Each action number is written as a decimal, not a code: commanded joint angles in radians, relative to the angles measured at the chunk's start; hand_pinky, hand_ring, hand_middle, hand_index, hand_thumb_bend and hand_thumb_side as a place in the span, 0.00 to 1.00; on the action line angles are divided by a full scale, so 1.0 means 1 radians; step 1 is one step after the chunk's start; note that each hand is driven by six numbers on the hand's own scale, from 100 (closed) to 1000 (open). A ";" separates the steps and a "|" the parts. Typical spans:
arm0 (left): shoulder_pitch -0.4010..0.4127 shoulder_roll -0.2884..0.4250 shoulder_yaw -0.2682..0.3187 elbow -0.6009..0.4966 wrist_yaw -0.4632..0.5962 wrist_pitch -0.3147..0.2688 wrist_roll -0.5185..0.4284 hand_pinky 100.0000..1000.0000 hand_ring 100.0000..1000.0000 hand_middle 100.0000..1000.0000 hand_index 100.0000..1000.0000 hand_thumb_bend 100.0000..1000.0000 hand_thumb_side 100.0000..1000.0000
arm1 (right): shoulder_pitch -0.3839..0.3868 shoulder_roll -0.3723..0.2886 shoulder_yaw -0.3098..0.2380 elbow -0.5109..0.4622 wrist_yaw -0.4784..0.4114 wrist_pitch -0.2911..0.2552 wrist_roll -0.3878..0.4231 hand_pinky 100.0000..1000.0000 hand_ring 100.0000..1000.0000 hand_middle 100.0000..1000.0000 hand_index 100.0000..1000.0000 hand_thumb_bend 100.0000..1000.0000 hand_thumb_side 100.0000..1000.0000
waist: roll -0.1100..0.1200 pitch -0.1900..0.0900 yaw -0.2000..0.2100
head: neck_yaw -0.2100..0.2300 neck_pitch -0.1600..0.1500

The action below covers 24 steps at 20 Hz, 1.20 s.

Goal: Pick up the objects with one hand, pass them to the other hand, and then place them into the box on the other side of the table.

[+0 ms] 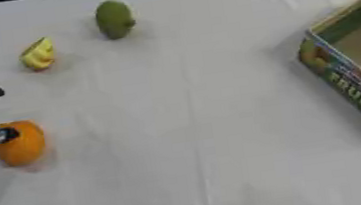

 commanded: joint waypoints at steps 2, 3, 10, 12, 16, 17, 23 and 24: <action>-0.015 0.046 0.004 0.028 -0.060 0.012 -0.045 0.86 0.84 0.77 0.85 0.52 0.16 | -0.008 -0.034 -0.013 -0.011 0.003 0.004 0.000 0.74 0.46 0.61 0.64 0.00 0.66 | 0.009 -0.005 -0.004 | 0.001 0.006; -0.020 0.044 -0.002 0.031 -0.076 0.008 -0.053 0.86 0.84 0.77 0.84 0.53 0.15 | -0.008 -0.033 -0.013 -0.010 0.003 0.005 0.002 0.74 0.46 0.61 0.64 0.00 0.66 | 0.008 -0.005 -0.006 | 0.002 0.006; -0.061 0.036 -0.058 0.056 -0.133 -0.006 -0.103 0.85 0.84 0.77 0.84 0.53 0.16 | -0.009 -0.031 -0.012 -0.005 0.006 0.005 0.008 0.74 0.46 0.61 0.64 0.00 0.66 | 0.006 -0.004 -0.017 | 0.012 0.006; -0.075 0.030 -0.074 0.071 -0.137 -0.007 -0.118 0.84 0.83 0.76 0.84 0.52 0.17 | -0.010 -0.032 -0.014 -0.006 0.005 0.005 0.006 0.74 0.46 0.61 0.64 0.00 0.66 | 0.007 -0.004 -0.019 | 0.017 0.006; -0.088 0.027 -0.102 0.089 -0.130 -0.018 -0.142 0.84 0.83 0.76 0.82 0.53 0.17 | -0.010 -0.033 -0.015 -0.008 0.002 0.005 0.003 0.74 0.46 0.61 0.64 0.00 0.66 | 0.007 -0.004 -0.022 | 0.026 0.006; -0.089 0.028 -0.107 0.093 -0.132 -0.020 -0.147 0.84 0.83 0.76 0.83 0.53 0.17 | -0.011 -0.032 -0.015 -0.008 0.002 0.006 0.002 0.74 0.46 0.61 0.64 0.00 0.66 | 0.007 -0.004 -0.023 | 0.031 0.006; -0.077 0.038 -0.118 0.112 -0.145 -0.032 -0.178 0.85 0.84 0.77 0.83 0.52 0.14 | -0.011 -0.031 -0.015 -0.009 0.002 0.009 0.002 0.74 0.46 0.61 0.64 0.00 0.66 | 0.008 -0.003 -0.023 | 0.054 0.006; -0.071 0.043 -0.119 0.114 -0.145 -0.034 -0.183 0.85 0.84 0.77 0.82 0.52 0.14 | -0.011 -0.030 -0.015 -0.009 0.003 0.010 0.001 0.74 0.46 0.61 0.64 0.00 0.66 | 0.009 -0.002 -0.023 | 0.055 0.006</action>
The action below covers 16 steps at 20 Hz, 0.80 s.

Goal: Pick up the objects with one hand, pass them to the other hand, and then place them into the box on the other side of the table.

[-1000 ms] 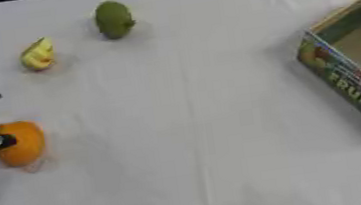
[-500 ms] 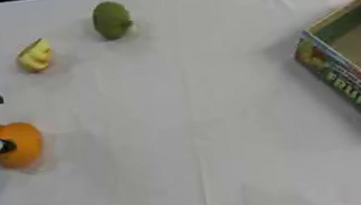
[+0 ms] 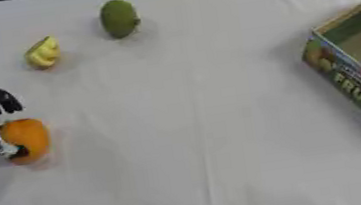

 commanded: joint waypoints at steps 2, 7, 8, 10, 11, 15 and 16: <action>0.012 0.057 0.000 0.006 -0.003 0.046 -0.083 0.85 0.84 0.76 0.79 0.52 0.15 | -0.004 -0.030 -0.015 -0.011 0.002 0.003 -0.002 0.74 0.46 0.61 0.64 0.00 0.67 | 0.010 -0.002 0.000 | 0.009 0.006; 0.025 0.065 -0.008 0.001 -0.048 0.025 -0.129 0.85 0.85 0.77 0.79 0.54 0.17 | -0.005 -0.027 -0.014 -0.011 0.005 0.008 -0.002 0.74 0.46 0.61 0.64 0.00 0.67 | 0.012 -0.001 -0.002 | 0.008 0.006; 0.024 0.065 -0.008 0.001 -0.054 0.024 -0.134 0.85 0.85 0.77 0.79 0.54 0.16 | -0.005 -0.027 -0.014 -0.011 0.005 0.008 -0.002 0.74 0.46 0.61 0.64 0.00 0.67 | 0.013 -0.002 -0.002 | 0.008 0.006; 0.023 0.063 -0.011 0.005 -0.062 0.024 -0.139 0.84 0.85 0.76 0.79 0.52 0.15 | -0.005 -0.025 -0.014 -0.011 0.005 0.009 -0.001 0.74 0.46 0.61 0.64 0.00 0.67 | 0.013 -0.002 -0.003 | 0.008 0.006; 0.021 0.060 -0.011 0.008 -0.063 0.026 -0.135 0.83 0.84 0.75 0.79 0.48 0.14 | -0.004 -0.024 -0.014 -0.011 0.006 0.010 -0.001 0.74 0.46 0.61 0.64 0.00 0.67 | 0.013 -0.001 -0.003 | 0.008 0.006; 0.011 0.045 -0.022 0.009 -0.058 0.049 -0.073 0.78 0.79 0.70 0.75 0.37 0.05 | -0.006 -0.020 -0.013 -0.009 0.009 0.013 0.001 0.74 0.46 0.61 0.64 0.00 0.68 | 0.012 0.000 -0.004 | 0.006 0.006; 0.010 0.043 -0.027 0.010 -0.065 0.055 -0.057 0.75 0.77 0.68 0.73 0.36 0.02 | -0.006 -0.020 -0.013 -0.009 0.009 0.013 0.001 0.74 0.46 0.61 0.64 0.00 0.68 | 0.012 0.001 -0.005 | 0.005 0.006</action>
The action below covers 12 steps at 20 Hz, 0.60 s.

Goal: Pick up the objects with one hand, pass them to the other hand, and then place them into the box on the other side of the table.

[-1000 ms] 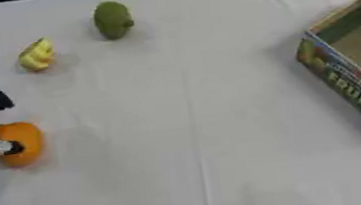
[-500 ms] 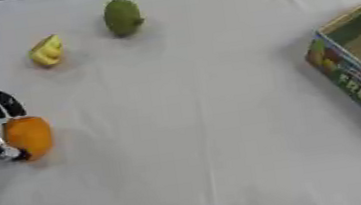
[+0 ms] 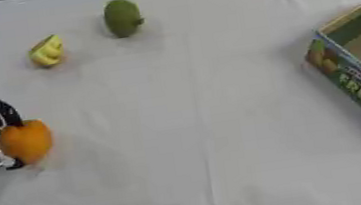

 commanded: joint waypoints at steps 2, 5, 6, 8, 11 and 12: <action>-0.014 0.023 -0.016 -0.001 -0.043 0.083 -0.006 0.74 0.77 0.67 0.74 0.39 0.00 | -0.005 -0.020 -0.013 -0.009 0.009 0.003 0.001 0.74 0.46 0.60 0.64 0.00 0.68 | 0.011 0.001 -0.003 | -0.002 0.006; -0.019 0.012 -0.034 -0.012 -0.147 0.080 0.032 0.70 0.74 0.64 0.71 0.38 0.00 | -0.004 -0.017 -0.012 -0.008 0.009 0.004 0.004 0.74 0.45 0.60 0.64 0.00 0.68 | 0.009 0.001 -0.004 | -0.003 0.006; -0.019 0.005 -0.037 -0.015 -0.173 0.082 0.042 0.68 0.73 0.62 0.71 0.38 0.00 | -0.003 -0.016 -0.012 -0.008 0.009 0.004 0.004 0.74 0.45 0.60 0.64 0.00 0.68 | 0.008 0.002 -0.004 | -0.003 0.006; -0.018 -0.006 -0.048 -0.019 -0.206 0.080 0.056 0.66 0.72 0.61 0.69 0.40 0.00 | -0.003 -0.014 -0.012 -0.007 0.009 0.004 0.004 0.74 0.45 0.60 0.64 0.00 0.68 | 0.007 0.003 -0.004 | -0.002 0.006; -0.020 -0.016 -0.068 -0.015 -0.236 0.061 0.058 0.62 0.68 0.58 0.67 0.43 0.00 | -0.005 -0.011 -0.011 -0.006 0.008 0.007 0.007 0.74 0.45 0.60 0.64 0.00 0.69 | 0.006 0.005 -0.004 | 0.000 0.006; -0.023 -0.019 -0.074 -0.012 -0.244 0.055 0.062 0.62 0.67 0.57 0.66 0.43 0.00 | -0.006 -0.009 -0.011 -0.005 0.008 0.009 0.008 0.74 0.45 0.60 0.64 0.00 0.69 | 0.006 0.006 -0.004 | 0.001 0.006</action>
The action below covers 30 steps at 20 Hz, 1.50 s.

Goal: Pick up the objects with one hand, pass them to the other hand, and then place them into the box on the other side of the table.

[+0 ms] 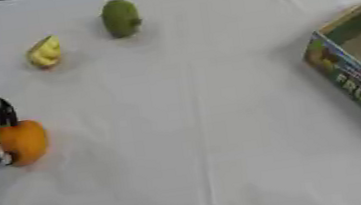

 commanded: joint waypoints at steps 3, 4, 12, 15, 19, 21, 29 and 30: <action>-0.017 0.006 -0.017 0.001 -0.067 -0.010 0.024 0.57 0.62 0.53 0.62 0.43 0.00 | -0.006 -0.015 -0.011 -0.005 0.006 0.005 0.003 0.74 0.45 0.60 0.64 0.00 0.70 | 0.004 0.008 -0.002 | 0.003 0.006; -0.018 0.002 -0.019 0.002 -0.081 -0.013 0.036 0.56 0.61 0.52 0.60 0.43 0.00 | -0.005 -0.014 -0.012 -0.005 0.006 0.005 0.003 0.74 0.45 0.60 0.64 0.00 0.70 | 0.003 0.009 -0.002 | 0.004 0.006; -0.014 -0.010 -0.002 -0.008 -0.077 0.021 0.119 0.46 0.49 0.41 0.46 0.30 0.00 | -0.004 -0.013 -0.014 -0.002 0.003 0.010 0.003 0.74 0.45 0.60 0.64 0.00 0.70 | 0.005 0.005 0.001 | -0.001 0.006; -0.002 -0.006 0.029 -0.055 -0.065 0.037 0.138 0.43 0.45 0.38 0.41 0.32 0.00 | -0.003 -0.015 -0.015 -0.003 0.001 0.010 0.003 0.74 0.45 0.60 0.64 0.00 0.70 | 0.007 0.003 0.003 | -0.010 0.006; 0.014 0.006 0.074 -0.130 -0.024 0.055 0.132 0.41 0.42 0.36 0.39 0.33 0.00 | -0.001 -0.018 -0.017 -0.004 -0.002 0.012 0.001 0.74 0.45 0.60 0.64 0.00 0.70 | 0.009 0.000 0.007 | -0.018 0.006; 0.017 0.012 0.093 -0.164 -0.007 0.057 0.123 0.40 0.42 0.36 0.40 0.33 0.00 | 0.000 -0.020 -0.018 -0.005 -0.004 0.012 0.001 0.74 0.45 0.60 0.64 0.00 0.70 | 0.010 -0.002 0.009 | -0.021 0.006; -0.030 0.008 0.158 -0.207 0.103 0.006 0.192 0.35 0.39 0.34 0.39 0.33 0.00 | 0.003 -0.030 -0.017 -0.009 -0.012 0.009 0.000 0.74 0.45 0.60 0.64 0.00 0.69 | 0.011 -0.010 0.014 | -0.026 0.006; -0.036 0.007 0.162 -0.207 0.116 -0.001 0.207 0.34 0.38 0.34 0.39 0.31 0.00 | 0.003 -0.030 -0.017 -0.009 -0.013 0.008 0.000 0.74 0.45 0.60 0.64 0.00 0.69 | 0.011 -0.011 0.014 | -0.026 0.006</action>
